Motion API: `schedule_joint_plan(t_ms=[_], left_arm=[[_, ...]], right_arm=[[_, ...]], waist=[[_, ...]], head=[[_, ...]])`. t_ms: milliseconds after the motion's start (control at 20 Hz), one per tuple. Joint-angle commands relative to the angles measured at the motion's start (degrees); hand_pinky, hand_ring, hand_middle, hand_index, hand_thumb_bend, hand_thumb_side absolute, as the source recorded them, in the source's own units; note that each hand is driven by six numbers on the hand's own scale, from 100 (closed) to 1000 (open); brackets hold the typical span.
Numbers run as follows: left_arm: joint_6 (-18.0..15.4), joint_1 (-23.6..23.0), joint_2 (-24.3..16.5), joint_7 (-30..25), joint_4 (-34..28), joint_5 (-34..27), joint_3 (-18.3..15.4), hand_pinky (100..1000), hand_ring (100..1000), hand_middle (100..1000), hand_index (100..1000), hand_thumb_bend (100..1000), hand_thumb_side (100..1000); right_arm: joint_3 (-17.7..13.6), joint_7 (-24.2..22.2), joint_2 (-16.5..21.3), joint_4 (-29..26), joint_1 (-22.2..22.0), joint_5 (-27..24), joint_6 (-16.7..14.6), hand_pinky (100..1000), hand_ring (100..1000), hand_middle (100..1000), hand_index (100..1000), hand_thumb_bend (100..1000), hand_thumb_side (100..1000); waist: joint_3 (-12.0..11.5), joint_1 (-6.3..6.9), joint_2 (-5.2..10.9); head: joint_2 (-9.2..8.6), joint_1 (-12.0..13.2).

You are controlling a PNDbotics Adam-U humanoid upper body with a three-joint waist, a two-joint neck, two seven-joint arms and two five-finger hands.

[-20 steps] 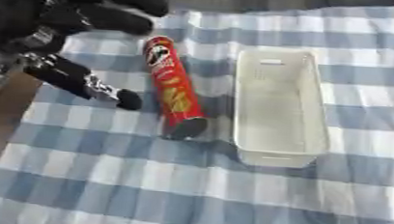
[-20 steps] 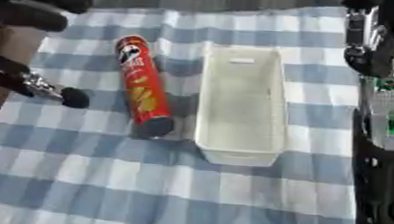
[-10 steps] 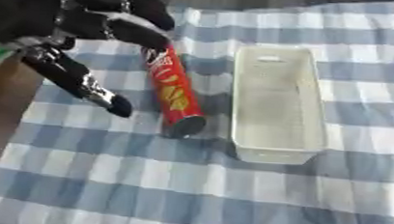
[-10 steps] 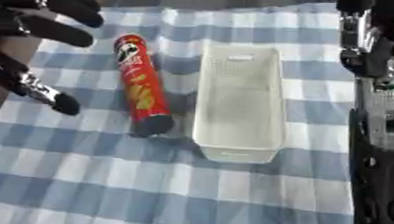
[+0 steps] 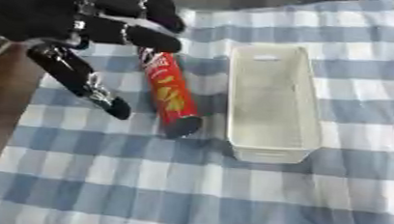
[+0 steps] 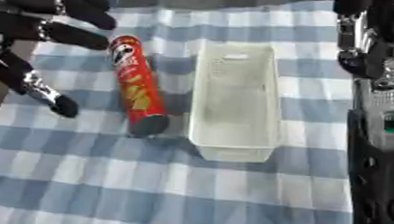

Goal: Pick up objects on the table and place them in the box.

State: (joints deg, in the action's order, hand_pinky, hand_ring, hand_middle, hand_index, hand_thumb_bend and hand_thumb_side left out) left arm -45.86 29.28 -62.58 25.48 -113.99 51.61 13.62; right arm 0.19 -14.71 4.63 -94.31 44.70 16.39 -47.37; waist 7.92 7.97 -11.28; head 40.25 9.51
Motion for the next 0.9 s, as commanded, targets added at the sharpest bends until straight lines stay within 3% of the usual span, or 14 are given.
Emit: schedule_joint_plan(t_ms=[50,100,150,250,500,700,900], left_arm=[[-2.34,0.19,-1.57,0.95,-0.6,-3.09,1.21,413,658,687,814,804,191],[-2.12,-0.12,-1.46,-0.5,-0.6,-4.98,1.76,420,659,687,815,797,207],[-1.94,-0.37,-1.38,-2.13,-0.6,-7.09,2.22,356,653,684,807,702,148],[-1.4,-0.68,-1.25,-5.43,-0.6,-11.44,2.83,308,648,681,800,628,105],[-0.16,-0.9,-0.96,-13.19,-0.6,-21.87,3.6,222,640,674,783,449,100],[1.46,-1.55,-0.66,-19.44,-0.6,-31.33,4.8,145,633,674,768,131,100],[3.81,-1.66,-0.6,-26.97,-0.6,-41.52,5.29,129,635,679,763,100,121]], right_arm=[[0.26,-0.83,0.49,-0.53,0.92,-0.54,-0.23,750,828,937,900,100,799],[0.3,-0.98,0.46,-0.49,1.02,-0.66,-0.25,750,828,937,900,100,799],[0.33,-1.13,0.46,-0.44,1.11,-0.78,-0.27,749,827,937,900,100,799],[0.37,-1.39,0.44,-0.35,1.25,-0.99,-0.33,748,826,937,900,100,798],[0.43,-1.97,0.41,-0.04,1.63,-1.41,-0.53,747,824,937,900,100,796],[0.45,-2.35,0.32,0.32,2.05,-1.64,-0.82,745,822,937,899,100,794],[0.41,-2.56,0.25,0.59,2.31,-1.8,-1.06,744,820,937,899,100,793]], waist=[[0.23,-0.18,1.1],[0.46,-0.16,1.04],[0.63,-0.13,0.98],[0.9,-0.08,0.86],[1.3,-0.17,0.56],[1.59,-0.37,0.3],[1.72,-0.55,0.16]], head=[[-0.81,0.65],[-1.01,0.68],[-1.2,0.71],[-1.51,0.76],[-2.24,0.81],[-3.06,1.08],[-3.83,1.31]])
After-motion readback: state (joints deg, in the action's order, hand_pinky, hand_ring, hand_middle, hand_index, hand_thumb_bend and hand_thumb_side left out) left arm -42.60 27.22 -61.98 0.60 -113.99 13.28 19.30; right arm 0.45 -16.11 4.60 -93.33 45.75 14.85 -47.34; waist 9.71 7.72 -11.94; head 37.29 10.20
